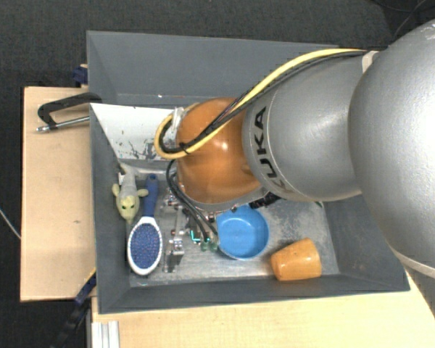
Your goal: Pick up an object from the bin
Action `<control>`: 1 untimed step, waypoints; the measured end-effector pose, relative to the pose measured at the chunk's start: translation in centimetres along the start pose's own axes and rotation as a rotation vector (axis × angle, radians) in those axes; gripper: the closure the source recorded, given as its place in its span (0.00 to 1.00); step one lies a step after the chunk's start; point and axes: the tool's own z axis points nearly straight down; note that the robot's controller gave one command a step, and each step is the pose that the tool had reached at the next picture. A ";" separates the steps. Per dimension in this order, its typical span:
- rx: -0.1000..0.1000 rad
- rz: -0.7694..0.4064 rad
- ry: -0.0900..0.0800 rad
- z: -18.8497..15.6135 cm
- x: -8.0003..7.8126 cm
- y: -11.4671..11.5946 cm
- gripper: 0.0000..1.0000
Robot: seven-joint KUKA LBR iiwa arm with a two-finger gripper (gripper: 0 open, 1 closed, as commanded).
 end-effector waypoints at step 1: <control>0.000 -0.082 -0.024 5.3 -2.3 1.5 0.00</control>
Offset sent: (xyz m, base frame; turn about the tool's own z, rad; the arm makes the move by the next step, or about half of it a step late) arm 0.0182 0.0200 -0.0747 -0.0908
